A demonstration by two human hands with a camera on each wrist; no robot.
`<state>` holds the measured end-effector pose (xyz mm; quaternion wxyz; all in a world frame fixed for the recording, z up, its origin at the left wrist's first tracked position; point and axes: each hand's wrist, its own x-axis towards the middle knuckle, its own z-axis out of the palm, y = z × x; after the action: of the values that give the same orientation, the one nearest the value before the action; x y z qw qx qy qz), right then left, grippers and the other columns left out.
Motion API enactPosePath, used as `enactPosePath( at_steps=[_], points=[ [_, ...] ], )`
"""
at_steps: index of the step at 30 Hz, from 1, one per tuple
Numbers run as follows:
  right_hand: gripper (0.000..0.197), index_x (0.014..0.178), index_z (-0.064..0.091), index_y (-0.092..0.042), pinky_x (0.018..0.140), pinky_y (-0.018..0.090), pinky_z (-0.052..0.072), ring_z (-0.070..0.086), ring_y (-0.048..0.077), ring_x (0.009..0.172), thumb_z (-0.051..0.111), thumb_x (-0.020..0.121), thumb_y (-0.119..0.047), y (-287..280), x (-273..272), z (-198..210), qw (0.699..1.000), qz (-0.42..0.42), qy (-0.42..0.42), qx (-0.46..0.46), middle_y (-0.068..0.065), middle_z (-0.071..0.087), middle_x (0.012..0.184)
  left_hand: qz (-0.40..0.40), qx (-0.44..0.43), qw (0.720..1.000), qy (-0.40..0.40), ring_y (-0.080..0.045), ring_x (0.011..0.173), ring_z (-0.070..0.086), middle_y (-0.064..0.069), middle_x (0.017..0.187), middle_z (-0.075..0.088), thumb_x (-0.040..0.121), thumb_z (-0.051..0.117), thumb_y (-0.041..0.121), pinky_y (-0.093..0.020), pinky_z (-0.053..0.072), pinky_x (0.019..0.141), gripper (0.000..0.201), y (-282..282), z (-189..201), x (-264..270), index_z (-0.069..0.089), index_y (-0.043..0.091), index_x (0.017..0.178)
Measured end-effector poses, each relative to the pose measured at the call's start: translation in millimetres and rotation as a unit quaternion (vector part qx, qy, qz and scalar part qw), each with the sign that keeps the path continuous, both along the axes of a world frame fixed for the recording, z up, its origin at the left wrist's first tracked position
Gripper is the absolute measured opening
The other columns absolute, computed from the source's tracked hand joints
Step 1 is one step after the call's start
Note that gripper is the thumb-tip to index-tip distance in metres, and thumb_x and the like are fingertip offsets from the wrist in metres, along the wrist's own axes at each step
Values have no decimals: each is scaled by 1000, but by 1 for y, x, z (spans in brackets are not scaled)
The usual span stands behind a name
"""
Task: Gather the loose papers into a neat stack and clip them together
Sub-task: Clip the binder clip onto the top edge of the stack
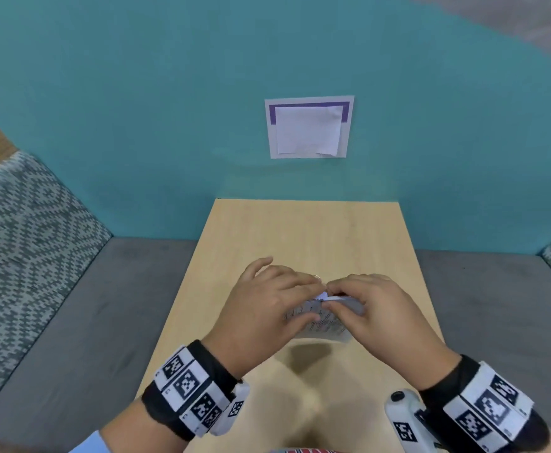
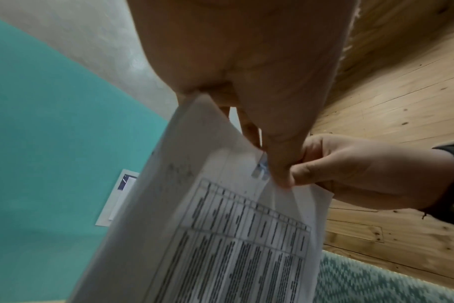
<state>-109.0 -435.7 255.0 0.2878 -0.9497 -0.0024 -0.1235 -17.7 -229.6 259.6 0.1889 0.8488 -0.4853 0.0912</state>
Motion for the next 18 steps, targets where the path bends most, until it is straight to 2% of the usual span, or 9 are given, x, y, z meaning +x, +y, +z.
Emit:
enactPosePath(
  at_steps=[2, 4, 7, 8, 10, 11, 13, 15, 18],
  points=[
    [9, 100, 75, -36, 86, 23, 44, 62, 3, 85, 71, 93, -39, -1, 0, 0, 1000, -9, -19, -4, -23, 74, 92, 26, -8, 1000, -1, -6, 107, 69, 26, 120, 74, 94, 70, 51, -48, 41, 116, 30, -4, 0, 3, 73, 43, 123],
    [8, 99, 75, -37, 87, 23, 43, 60, 2, 85, 73, 91, -36, 0, 1, 1, 999, -16, -36, -18, -23, 74, 91, 46, -3, 999, 0, -4, 100, 72, 24, 105, 77, 95, 68, 49, -48, 40, 117, 23, -9, 0, 4, 74, 43, 117],
    [8, 97, 74, -36, 87, 24, 43, 60, 3, 82, 72, 90, -33, -1, 2, 1, 998, -19, -41, -32, -22, 74, 87, 62, 37, 996, 44, -3, 89, 71, 21, 92, 79, 98, 59, 54, -43, 35, 121, 22, -15, 2, 7, 74, 42, 109],
    [7, 96, 75, -36, 86, 24, 44, 61, 3, 81, 73, 89, -33, 0, 2, 1, 998, -21, -39, -35, -21, 74, 86, 62, 49, 994, 76, -4, 88, 70, 20, 92, 79, 97, 58, 57, -39, 38, 117, 25, -14, 3, 8, 74, 42, 108],
    [7, 94, 76, -35, 82, 25, 44, 59, 6, 84, 75, 87, -31, 0, 3, 1, 998, -29, -36, -46, -19, 74, 83, 60, 60, 984, 157, -7, 86, 67, 16, 91, 79, 90, 61, 68, -33, 51, 95, 36, -13, 8, 11, 75, 41, 108],
    [7, 93, 76, -34, 79, 25, 42, 57, 7, 87, 74, 87, -32, 1, 3, 2, 998, -33, -35, -51, -19, 75, 81, 59, 53, 975, 209, -8, 85, 69, 14, 90, 79, 86, 61, 74, -33, 54, 84, 43, -12, 11, 13, 76, 39, 106],
    [7, 91, 77, -35, 79, 23, 38, 58, 7, 86, 72, 88, -38, 4, 2, 3, 998, -34, -28, -55, -19, 76, 81, 57, 30, 955, 290, -10, 76, 68, 7, 80, 76, 88, 53, 79, -37, 53, 72, 54, -12, 11, 16, 78, 31, 95],
    [7, 92, 78, -37, 80, 23, 37, 62, 6, 82, 73, 90, -42, 6, 2, 4, 998, -29, -10, -52, -18, 76, 82, 57, 24, 952, 301, -15, 65, 61, -4, 69, 68, 94, 48, 75, -41, 51, 66, 60, -13, 7, 21, 77, 23, 87],
    [12, 96, 78, -39, 79, 23, 35, 64, 11, 84, 69, 94, -46, 5, 5, 3, 998, -19, 25, -45, -17, 77, 87, 64, 42, 951, 300, -15, 75, 71, 3, 77, 78, 87, 55, 77, -44, 59, 75, 52, -12, -1, 26, 81, 32, 94]
  ],
)
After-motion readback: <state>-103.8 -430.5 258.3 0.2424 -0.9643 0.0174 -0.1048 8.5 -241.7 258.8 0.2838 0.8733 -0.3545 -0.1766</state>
